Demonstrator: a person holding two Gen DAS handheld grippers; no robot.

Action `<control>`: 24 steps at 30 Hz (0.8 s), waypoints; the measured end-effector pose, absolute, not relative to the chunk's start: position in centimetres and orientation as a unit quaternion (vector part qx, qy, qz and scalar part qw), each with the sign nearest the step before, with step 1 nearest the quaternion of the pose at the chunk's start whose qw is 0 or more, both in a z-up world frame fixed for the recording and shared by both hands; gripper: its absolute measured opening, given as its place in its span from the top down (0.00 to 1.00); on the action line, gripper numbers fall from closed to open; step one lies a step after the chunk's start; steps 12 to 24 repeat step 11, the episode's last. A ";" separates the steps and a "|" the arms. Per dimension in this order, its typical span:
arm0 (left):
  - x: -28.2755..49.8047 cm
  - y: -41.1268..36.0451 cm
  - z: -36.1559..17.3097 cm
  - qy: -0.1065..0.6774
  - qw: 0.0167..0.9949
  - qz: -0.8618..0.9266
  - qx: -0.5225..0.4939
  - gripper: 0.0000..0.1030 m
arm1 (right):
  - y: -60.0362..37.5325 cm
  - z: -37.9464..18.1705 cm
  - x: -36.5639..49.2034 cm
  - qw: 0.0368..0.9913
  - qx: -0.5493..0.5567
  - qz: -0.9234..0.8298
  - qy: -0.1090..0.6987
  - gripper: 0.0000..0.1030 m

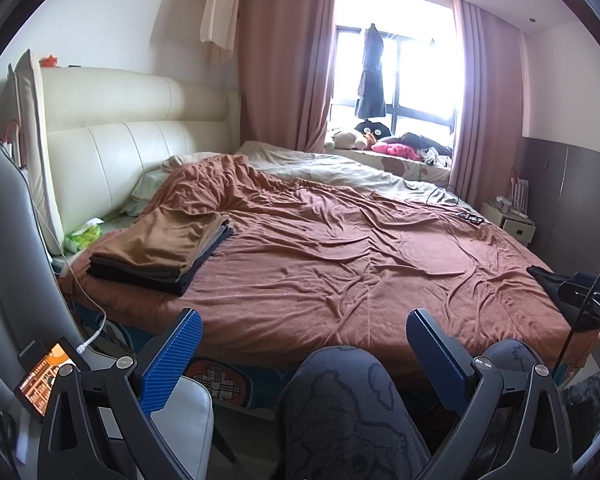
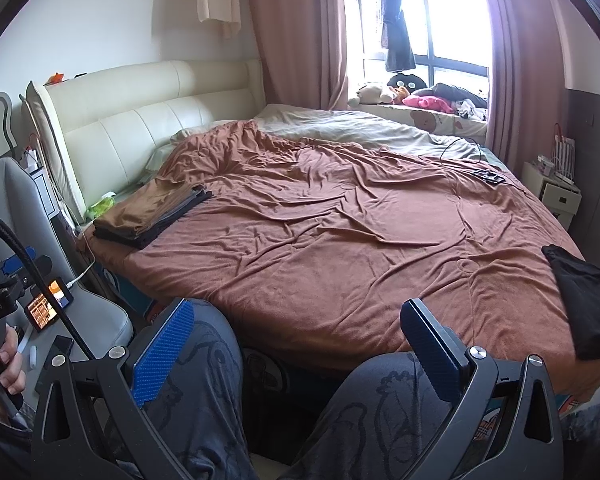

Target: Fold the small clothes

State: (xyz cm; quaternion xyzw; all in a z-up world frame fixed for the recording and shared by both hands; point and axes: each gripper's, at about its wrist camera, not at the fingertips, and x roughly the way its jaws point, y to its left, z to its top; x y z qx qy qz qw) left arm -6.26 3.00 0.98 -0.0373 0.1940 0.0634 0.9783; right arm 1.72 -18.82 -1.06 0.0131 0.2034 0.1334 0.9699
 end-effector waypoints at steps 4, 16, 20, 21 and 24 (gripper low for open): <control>-6.4 3.0 1.0 0.194 0.979 0.062 -0.035 0.00 | -19.0 -1.1 1.8 0.970 0.014 0.132 0.205 0.00; -6.2 2.9 0.8 0.196 0.978 0.061 -0.029 0.00 | -19.1 -1.2 2.2 0.969 0.015 0.132 0.208 0.00; -6.2 2.9 0.8 0.196 0.978 0.061 -0.029 0.00 | -19.1 -1.2 2.2 0.969 0.015 0.132 0.208 0.00; -6.2 2.9 0.8 0.196 0.978 0.061 -0.029 0.00 | -19.1 -1.2 2.2 0.969 0.015 0.132 0.208 0.00; -6.2 2.9 0.8 0.196 0.978 0.061 -0.029 0.00 | -19.1 -1.2 2.2 0.969 0.015 0.132 0.208 0.00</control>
